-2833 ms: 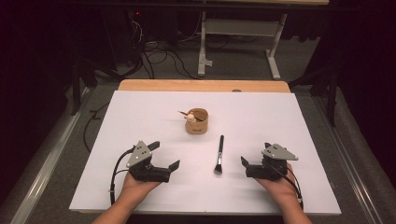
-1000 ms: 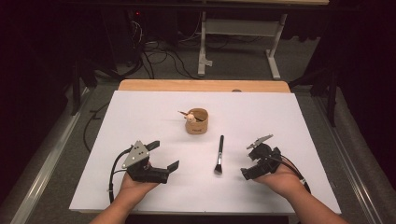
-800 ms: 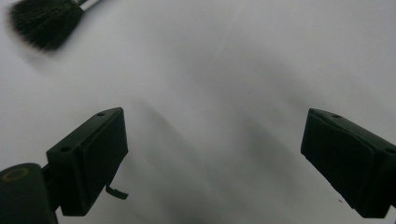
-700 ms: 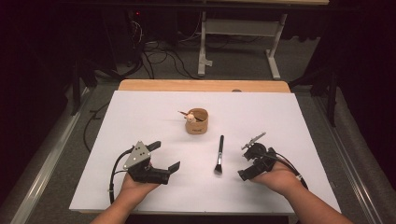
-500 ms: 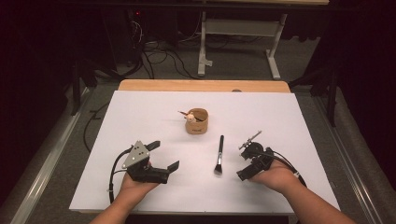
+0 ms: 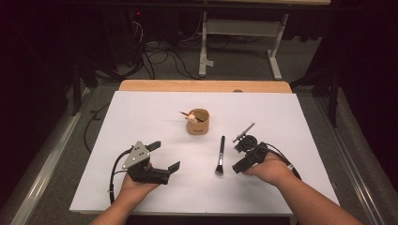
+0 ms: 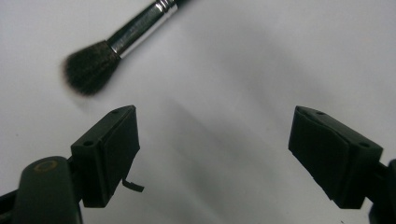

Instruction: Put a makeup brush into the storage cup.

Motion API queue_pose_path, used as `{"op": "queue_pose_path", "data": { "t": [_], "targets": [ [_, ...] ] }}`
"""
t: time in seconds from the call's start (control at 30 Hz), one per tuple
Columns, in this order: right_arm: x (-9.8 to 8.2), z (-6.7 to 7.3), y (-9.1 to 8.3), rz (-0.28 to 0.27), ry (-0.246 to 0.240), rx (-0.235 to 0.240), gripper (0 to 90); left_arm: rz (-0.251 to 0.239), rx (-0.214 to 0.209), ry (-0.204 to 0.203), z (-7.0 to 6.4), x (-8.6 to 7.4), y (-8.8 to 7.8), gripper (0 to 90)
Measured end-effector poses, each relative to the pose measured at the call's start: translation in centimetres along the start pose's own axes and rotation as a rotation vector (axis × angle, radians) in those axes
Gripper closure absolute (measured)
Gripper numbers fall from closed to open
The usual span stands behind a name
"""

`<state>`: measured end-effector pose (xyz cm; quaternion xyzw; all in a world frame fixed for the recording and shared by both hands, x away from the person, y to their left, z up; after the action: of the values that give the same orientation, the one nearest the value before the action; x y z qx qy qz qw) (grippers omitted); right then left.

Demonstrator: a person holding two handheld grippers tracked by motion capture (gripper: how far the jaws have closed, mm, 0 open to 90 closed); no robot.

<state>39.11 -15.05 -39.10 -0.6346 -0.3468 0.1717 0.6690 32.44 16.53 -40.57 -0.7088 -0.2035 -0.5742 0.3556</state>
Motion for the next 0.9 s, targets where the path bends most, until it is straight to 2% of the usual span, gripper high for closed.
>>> {"op": "queue_pose_path", "data": {
  "t": [0.07, 0.1, 0.4, 0.5, 0.57, 0.73, 0.77, 0.83, 0.9],
  "targets": [
    [0.4, 0.3, 0.1, -0.001, 0.018, 0.007, 19.1, -0.001, 0.0, -0.001, 0.0, 0.0, 0.0, 0.4],
    [0.6, 0.3, 0.1, -0.004, 0.005, 0.005, 19.8, -0.001, 0.0, -0.001, 0.0, 0.0, 0.0, 0.4],
    [2.4, 0.9, 0.6, -0.024, 0.022, 0.028, 26.7, -0.001, -0.003, -0.002, 0.1, 0.0, 0.0, 0.4],
    [2.9, 1.2, 0.8, -0.02, 0.045, 0.043, 28.0, -0.001, -0.002, -0.003, 0.1, 0.0, -0.1, 0.5],
    [3.2, 1.3, 1.0, -0.019, 0.023, 0.046, 28.3, 0.0, -0.003, -0.003, 0.1, 0.0, 0.0, 0.4],
    [4.0, 1.7, 1.5, -0.021, 0.01, 0.046, 29.5, 0.001, -0.004, -0.003, 0.2, 0.0, 0.0, 0.4],
    [4.0, 1.9, 1.5, -0.014, 0.027, 0.045, 29.7, 0.001, -0.005, -0.003, 0.2, 0.0, 0.0, 0.5],
    [4.4, 1.9, 1.9, -0.024, 0.007, 0.054, 31.3, 0.0, -0.005, -0.003, 0.2, 0.0, 0.0, 0.5],
    [4.6, 2.0, 2.0, -0.024, 0.014, 0.06, 32.6, 0.0, -0.006, -0.001, 0.2, 0.0, 0.0, 0.4]
  ]
}}
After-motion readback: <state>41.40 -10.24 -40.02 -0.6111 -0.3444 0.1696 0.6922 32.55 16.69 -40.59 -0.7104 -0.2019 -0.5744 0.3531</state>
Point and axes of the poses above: each handheld gripper's, and its own axes: y roughly forward along the jaws, x roughly out of its top, z roughly to its left, the point moved 2 cm from there along y, roughly forward along the jaws, and after that the axes turned 3 degrees about x, right-handed, at the moved point
